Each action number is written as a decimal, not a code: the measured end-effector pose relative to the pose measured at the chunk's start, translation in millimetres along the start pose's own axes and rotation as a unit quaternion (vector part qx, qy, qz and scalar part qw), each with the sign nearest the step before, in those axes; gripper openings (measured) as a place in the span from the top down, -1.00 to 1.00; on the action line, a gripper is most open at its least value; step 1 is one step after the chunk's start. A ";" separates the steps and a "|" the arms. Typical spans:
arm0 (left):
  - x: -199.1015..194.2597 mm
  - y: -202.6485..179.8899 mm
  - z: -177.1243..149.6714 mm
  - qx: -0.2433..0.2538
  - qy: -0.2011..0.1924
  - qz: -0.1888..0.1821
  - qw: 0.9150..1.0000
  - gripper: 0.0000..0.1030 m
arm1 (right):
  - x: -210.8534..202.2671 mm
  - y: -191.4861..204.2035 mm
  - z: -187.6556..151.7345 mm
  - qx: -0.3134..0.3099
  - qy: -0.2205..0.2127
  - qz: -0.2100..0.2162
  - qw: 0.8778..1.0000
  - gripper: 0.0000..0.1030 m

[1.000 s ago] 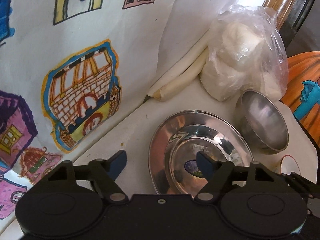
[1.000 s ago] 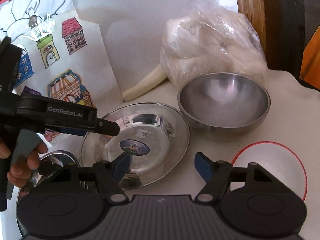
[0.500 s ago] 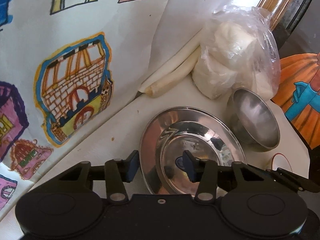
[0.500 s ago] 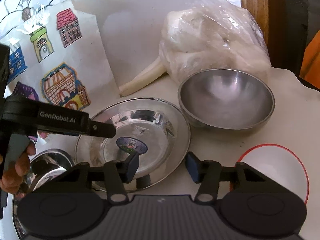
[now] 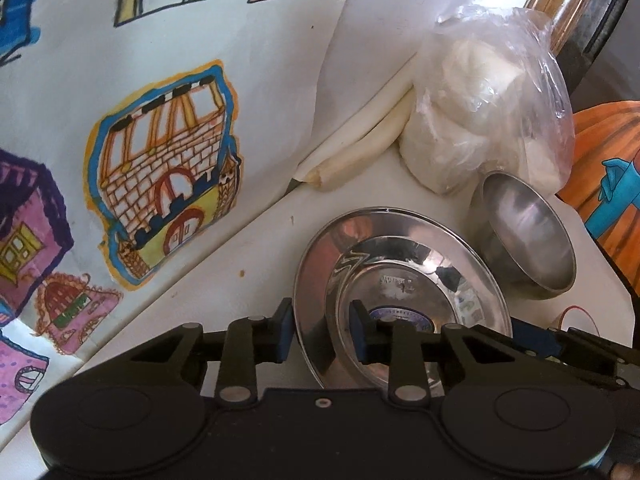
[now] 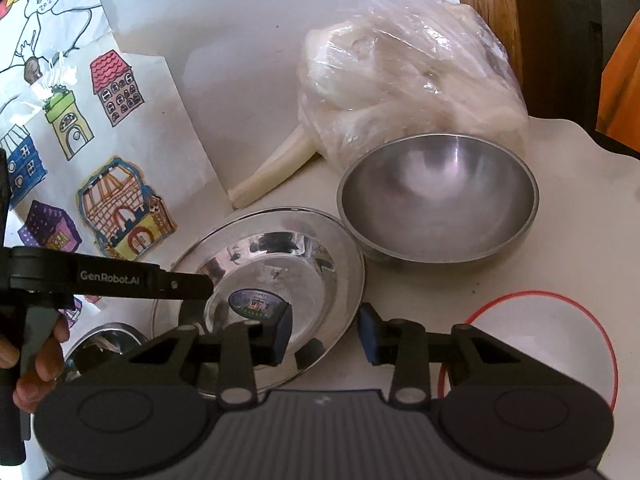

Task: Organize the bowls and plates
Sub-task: 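Lift the logo plate with both tools and carry it over the large plate, then lower the logo plate onto the large plate and open both tools, then move both tools toward the small steel bowl beside the dough bag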

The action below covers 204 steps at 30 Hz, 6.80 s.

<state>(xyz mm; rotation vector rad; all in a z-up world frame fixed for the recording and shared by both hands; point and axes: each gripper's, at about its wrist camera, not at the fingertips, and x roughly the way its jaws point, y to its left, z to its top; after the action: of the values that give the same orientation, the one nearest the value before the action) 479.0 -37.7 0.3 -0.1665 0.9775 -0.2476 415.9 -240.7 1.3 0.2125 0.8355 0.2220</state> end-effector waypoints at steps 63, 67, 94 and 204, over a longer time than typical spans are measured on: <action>-137.8 59.6 -126.6 -0.023 -0.133 0.041 0.990 0.41 | -74.3 99.0 -62.1 -0.068 -0.017 0.070 0.995 0.45; -136.3 62.9 -128.8 -0.027 -0.131 0.043 0.990 0.40 | -72.8 102.4 -64.6 -0.074 -0.015 0.070 0.995 0.45; -121.5 56.5 -144.7 0.017 -0.124 0.088 0.988 0.35 | -68.7 109.7 -69.3 -0.094 0.004 0.066 0.993 0.44; 7.3 -83.7 39.0 -0.151 -0.008 0.014 0.988 -0.98 | -49.7 -125.5 58.6 0.039 -0.027 -0.129 0.990 -1.00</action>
<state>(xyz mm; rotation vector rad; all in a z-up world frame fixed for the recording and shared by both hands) 504.4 -118.9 36.8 -0.4316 0.9969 -0.0706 441.5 -380.2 40.5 0.1805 0.8100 -0.0600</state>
